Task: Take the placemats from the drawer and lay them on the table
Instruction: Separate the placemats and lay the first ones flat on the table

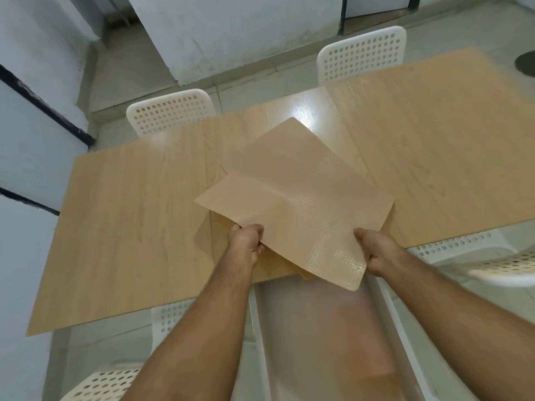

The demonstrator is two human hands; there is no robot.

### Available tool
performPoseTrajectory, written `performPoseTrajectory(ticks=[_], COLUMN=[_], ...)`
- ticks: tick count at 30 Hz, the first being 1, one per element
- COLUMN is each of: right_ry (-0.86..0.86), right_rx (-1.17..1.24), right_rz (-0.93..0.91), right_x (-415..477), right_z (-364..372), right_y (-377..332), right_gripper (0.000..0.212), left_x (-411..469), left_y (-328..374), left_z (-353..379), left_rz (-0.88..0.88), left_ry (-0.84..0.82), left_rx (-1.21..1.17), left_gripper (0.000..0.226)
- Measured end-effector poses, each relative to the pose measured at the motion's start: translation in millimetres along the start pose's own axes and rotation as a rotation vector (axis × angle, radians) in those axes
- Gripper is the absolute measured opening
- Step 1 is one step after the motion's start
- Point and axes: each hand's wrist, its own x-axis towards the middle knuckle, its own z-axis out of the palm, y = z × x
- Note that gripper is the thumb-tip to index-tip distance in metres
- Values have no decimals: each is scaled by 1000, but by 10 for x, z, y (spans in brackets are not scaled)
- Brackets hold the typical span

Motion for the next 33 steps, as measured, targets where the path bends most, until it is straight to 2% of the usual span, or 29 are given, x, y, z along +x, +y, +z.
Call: performPoseTrajectory(ticks=[2,4,8,12,17,20,23,28,30,33], right_ry=[35,33,-45,-179,-198,-212,-225,-225,-216,-185], right_rx=[-29,-42,46,103,26,-18,-67,-73,-78,-58], right_rz=[-102,-191,-217,-205,-243,-283,-305,-290,-298,-332], right_x=[75,44,24,-62,-309,-492,-674,-925,-1026,-1118], right_z=[-6,-1,-24,-29,-162,-345,-551,-899,-1039,-1322], right_y=[22,9,-55,-178,-457,-627,-699,-591,-589,-649], right_gripper=[28,35,29,31,25,22,20,18,18,17], left_x=[44,97,157,138,135,113,-2,-355,-489,-693], left_y=[-45,-60,49,316,699,934,1121,1308,1286,1123], left_z=[-25,-43,-102,-282,-658,-873,-975,-756,-576,-251], left_rz=[1,-2,-35,-82,2,98,144,286,345,438], left_ry=[34,26,-10,20,31,-62,-95,-110,-114,-168], left_rx=[61,24,-150,-313,-415,-296,-104,387,482,503], left_gripper=[22,23,28,14,36,51,53,29,24,18])
